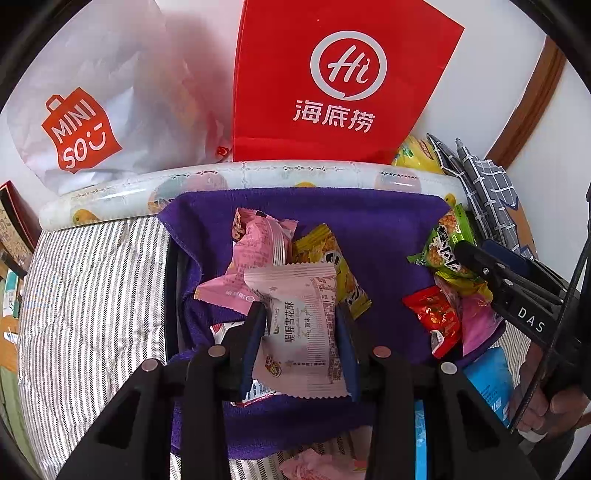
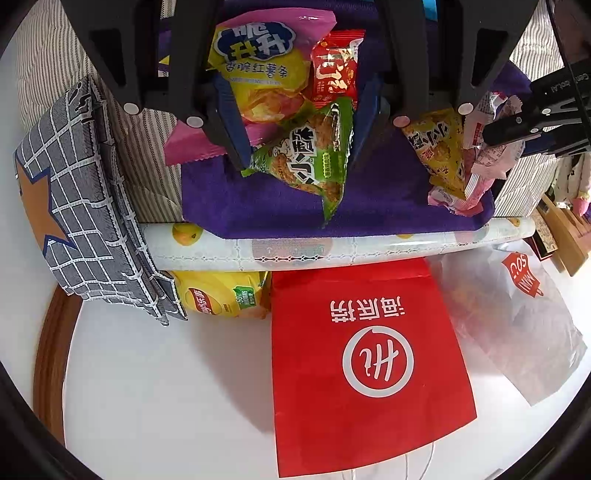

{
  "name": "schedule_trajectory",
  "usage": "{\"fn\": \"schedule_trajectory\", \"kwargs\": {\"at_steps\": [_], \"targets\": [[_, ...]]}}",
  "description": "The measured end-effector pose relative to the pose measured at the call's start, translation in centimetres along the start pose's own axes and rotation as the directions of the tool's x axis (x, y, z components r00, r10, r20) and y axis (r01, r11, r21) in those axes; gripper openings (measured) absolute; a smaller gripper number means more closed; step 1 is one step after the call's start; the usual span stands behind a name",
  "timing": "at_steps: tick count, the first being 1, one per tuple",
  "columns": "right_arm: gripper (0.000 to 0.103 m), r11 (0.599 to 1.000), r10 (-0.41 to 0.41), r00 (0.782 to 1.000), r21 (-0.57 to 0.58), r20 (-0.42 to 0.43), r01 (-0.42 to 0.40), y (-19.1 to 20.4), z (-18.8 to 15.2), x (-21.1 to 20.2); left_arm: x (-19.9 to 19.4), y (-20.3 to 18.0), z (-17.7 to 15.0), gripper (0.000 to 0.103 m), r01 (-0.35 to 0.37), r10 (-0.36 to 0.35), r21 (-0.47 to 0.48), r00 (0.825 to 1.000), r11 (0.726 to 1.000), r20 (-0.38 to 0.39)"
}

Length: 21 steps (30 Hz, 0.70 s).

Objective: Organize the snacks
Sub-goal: 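Lower pastry packet onto towel with left tool while right tool lowers green bag there, then open both tools over the towel and withdraw them from the snacks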

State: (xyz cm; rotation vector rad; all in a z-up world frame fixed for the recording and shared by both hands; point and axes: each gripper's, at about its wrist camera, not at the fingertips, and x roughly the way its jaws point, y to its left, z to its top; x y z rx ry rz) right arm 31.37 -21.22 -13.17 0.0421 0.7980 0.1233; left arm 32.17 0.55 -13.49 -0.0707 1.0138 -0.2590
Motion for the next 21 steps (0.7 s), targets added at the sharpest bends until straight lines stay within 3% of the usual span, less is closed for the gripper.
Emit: {"fn": "schedule_trajectory", "kwargs": {"at_steps": [5, 9, 12, 16, 21], "targets": [[0.052, 1.0, 0.01, 1.0, 0.003, -0.009, -0.01, 0.2, 0.0, -0.1, -0.2, 0.0, 0.0, 0.037, 0.006, -0.006, -0.001, 1.0, 1.0, -0.001], [0.058, 0.999, 0.028, 1.0, 0.017, -0.001, -0.028, 0.4, 0.1, -1.1, -1.1, -0.2, 0.0, 0.055, 0.023, -0.023, 0.003, 1.0, 1.0, 0.003], [0.064, 1.0, 0.027, 0.999, 0.013, 0.021, -0.027, 0.9, 0.2, -2.5, -2.2, -0.4, -0.2, 0.062, 0.015, -0.015, 0.009, 1.0, 1.0, 0.02], [0.076, 1.0, 0.018, 0.998, 0.001, 0.056, -0.018, 1.6, 0.3, -4.7, -4.1, -0.5, -0.7, 0.063, 0.001, -0.001, 0.01, 0.999, 1.0, 0.04], [0.083, 1.0, 0.004, 0.997, 0.003, 0.08, -0.004, 2.3, -0.3, -7.7, -6.8, -0.3, -1.9, 0.063, -0.005, 0.005, -0.001, 0.998, 1.0, 0.067]]}}
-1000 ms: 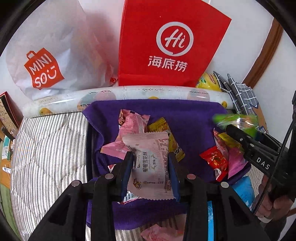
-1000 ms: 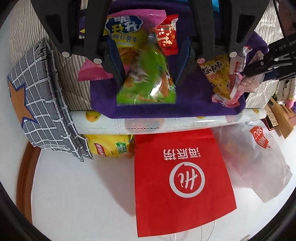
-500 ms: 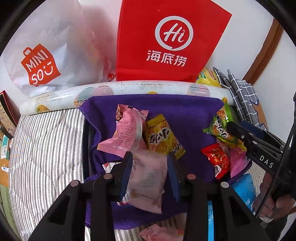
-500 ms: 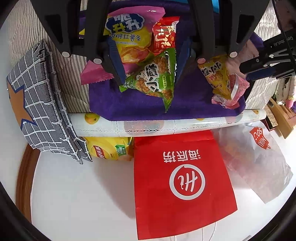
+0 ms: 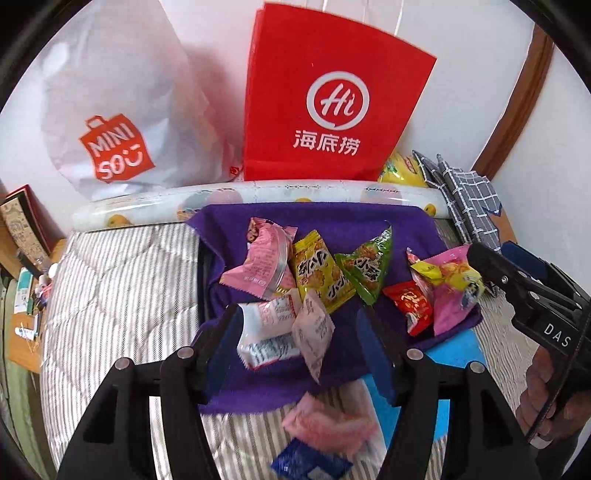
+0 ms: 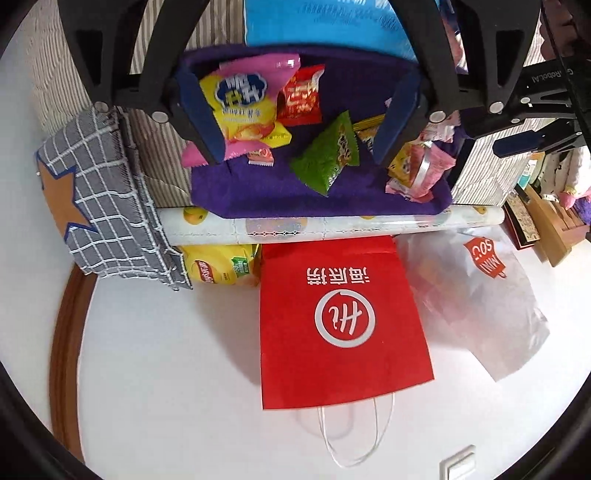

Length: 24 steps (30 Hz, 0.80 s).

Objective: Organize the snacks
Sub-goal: 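Open both tools over the towel and withdraw them from the snacks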

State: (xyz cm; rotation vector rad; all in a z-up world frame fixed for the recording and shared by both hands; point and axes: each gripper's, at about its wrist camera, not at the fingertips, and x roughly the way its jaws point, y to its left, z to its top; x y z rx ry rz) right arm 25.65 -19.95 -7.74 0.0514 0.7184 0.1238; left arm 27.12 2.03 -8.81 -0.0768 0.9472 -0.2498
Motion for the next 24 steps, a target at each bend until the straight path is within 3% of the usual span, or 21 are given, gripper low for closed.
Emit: {"fn": "schedule_trajectory", "kwargs": {"at_steps": [5, 24], "targets": [[0.088, 1.0, -0.019, 1.0, 0.0, 0.015, 0.019, 1.0, -1.0, -2.5, -2.5, 0.2, -1.6, 0.063, -0.012, 0.012, -0.008, 1.0, 1.0, 0.015], [0.088, 0.998, -0.031, 0.999, -0.053, 0.045, 0.033, 5.2, -5.5, -9.2, -9.5, 1.4, -7.5, 0.063, -0.088, 0.088, -0.011, 0.994, 0.996, 0.07]]}}
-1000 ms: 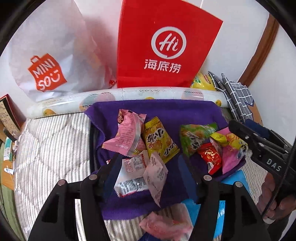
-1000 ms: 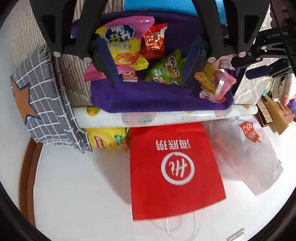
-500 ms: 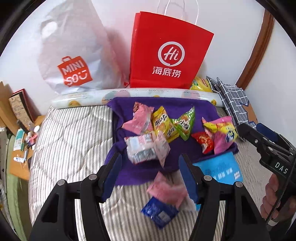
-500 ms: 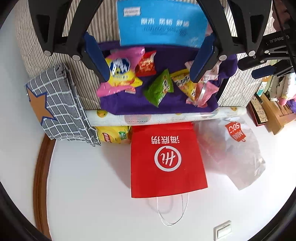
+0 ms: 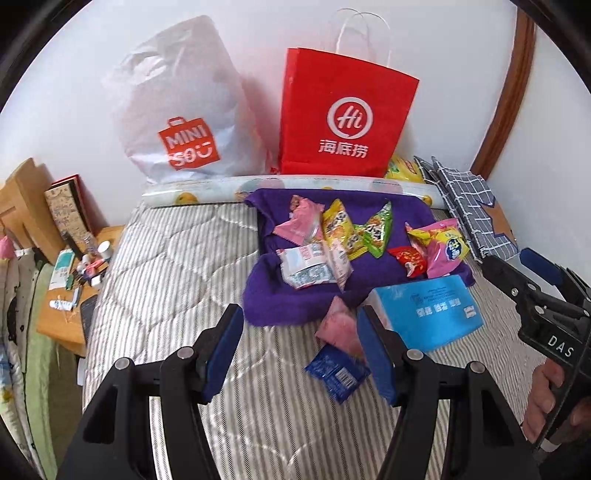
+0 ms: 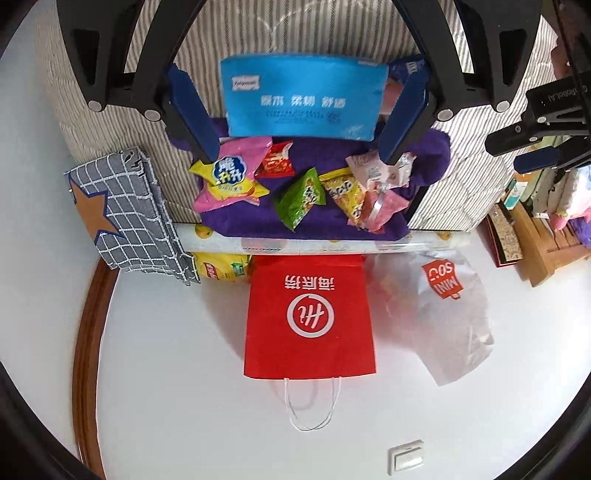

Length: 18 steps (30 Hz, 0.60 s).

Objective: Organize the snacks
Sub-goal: 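Open both tools over the towel and withdraw them from the snacks, then grasp dark blue biscuit packet with left tool while right tool grasps pink packet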

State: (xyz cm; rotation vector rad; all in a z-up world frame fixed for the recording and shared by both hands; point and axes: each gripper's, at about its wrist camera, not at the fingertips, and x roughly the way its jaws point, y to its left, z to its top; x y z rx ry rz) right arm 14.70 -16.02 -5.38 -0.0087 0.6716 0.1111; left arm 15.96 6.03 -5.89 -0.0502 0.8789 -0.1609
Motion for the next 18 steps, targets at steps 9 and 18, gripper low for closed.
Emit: {"fn": "schedule_trajectory", "kwargs": {"at_steps": [9, 18], "targets": [[0.071, 0.994, 0.112, 0.99, 0.008, -0.085, -0.112, 2.6, -2.8, 0.9, -0.3, 4.2, -2.7, 0.063, -0.048, 0.044, -0.089, 0.998, 0.995, -0.047], [0.057, 0.98, 0.17, 0.976, -0.086, -0.134, -0.182, 7.1, -4.1, 3.5, 0.9, 7.5, -4.6, 0.063, -0.07, 0.059, -0.139, 0.995, 0.988, -0.082]]}}
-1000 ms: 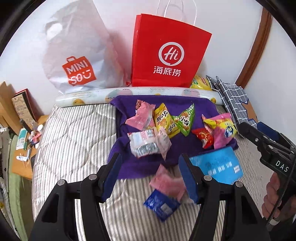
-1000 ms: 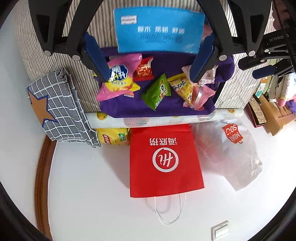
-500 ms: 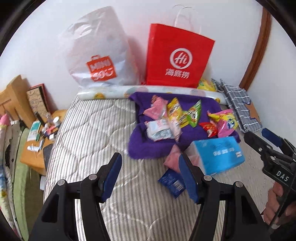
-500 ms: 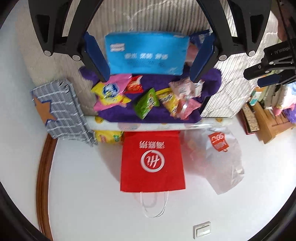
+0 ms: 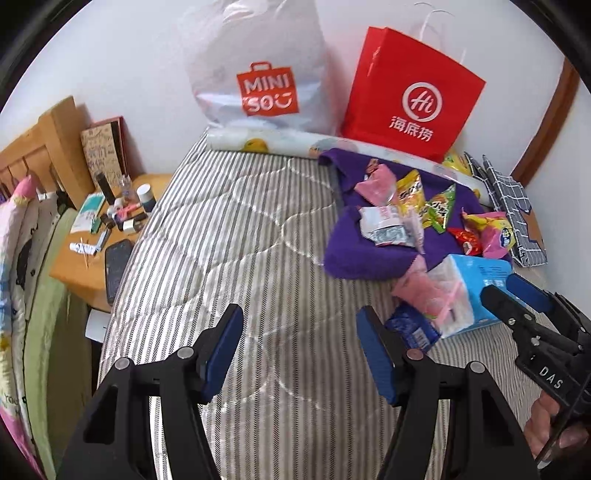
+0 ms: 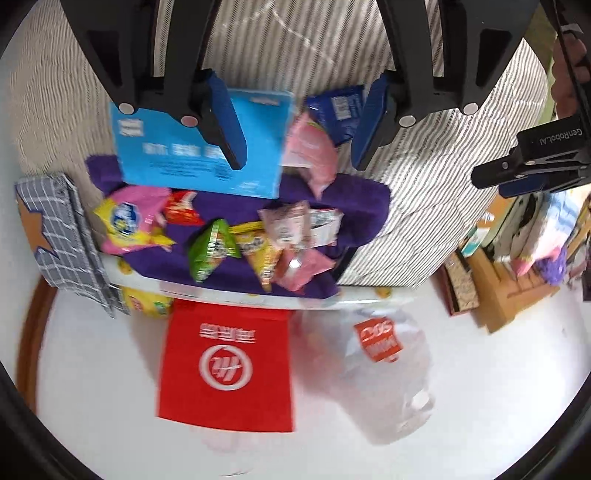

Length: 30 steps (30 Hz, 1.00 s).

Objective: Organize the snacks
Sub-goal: 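Grasp dark blue biscuit packet with left tool while right tool grasps pink packet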

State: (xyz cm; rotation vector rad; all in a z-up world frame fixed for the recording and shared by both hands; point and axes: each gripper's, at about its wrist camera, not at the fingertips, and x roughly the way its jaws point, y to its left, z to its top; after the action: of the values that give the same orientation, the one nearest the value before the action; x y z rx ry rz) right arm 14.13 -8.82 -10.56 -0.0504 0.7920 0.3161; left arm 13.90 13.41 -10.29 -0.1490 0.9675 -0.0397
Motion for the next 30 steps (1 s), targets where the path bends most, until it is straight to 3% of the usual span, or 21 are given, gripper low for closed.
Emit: {"fn": "schedule_trajectory", "kwargs": {"at_steps": [11, 22, 24, 25, 30], "targets": [[0.055, 0.987, 0.021, 0.994, -0.156, -0.105, -0.038, 3.6, 0.6, 6.4, 3.3, 3.3, 0.3, 0.063, 0.008, -0.009, -0.041, 0.999, 0.999, -0.042], [0.053, 0.958, -0.086, 0.982, -0.285, -0.167, 0.035, 4.6, -0.5, 10.1, 3.9, 3.4, 0.4, 0.063, 0.025, -0.026, -0.025, 0.999, 0.999, -0.035], [0.047, 0.954, -0.094, 0.982, -0.297, -0.166, 0.041, 4.7, -0.7, 10.2, 3.8, 3.3, 0.4, 0.063, 0.025, -0.025, -0.018, 0.999, 1.0, -0.033], [0.034, 0.955, -0.096, 0.981, -0.294, -0.168, 0.043, 4.7, -0.7, 10.2, 3.8, 3.3, 0.3, 0.063, 0.025, -0.026, -0.016, 0.999, 1.0, -0.033], [0.026, 0.968, -0.058, 0.986, -0.252, -0.156, 0.017, 4.1, -0.4, 9.2, 3.4, 3.3, 0.0, 0.063, 0.023, -0.024, -0.021, 0.999, 1.0, -0.03]]}}
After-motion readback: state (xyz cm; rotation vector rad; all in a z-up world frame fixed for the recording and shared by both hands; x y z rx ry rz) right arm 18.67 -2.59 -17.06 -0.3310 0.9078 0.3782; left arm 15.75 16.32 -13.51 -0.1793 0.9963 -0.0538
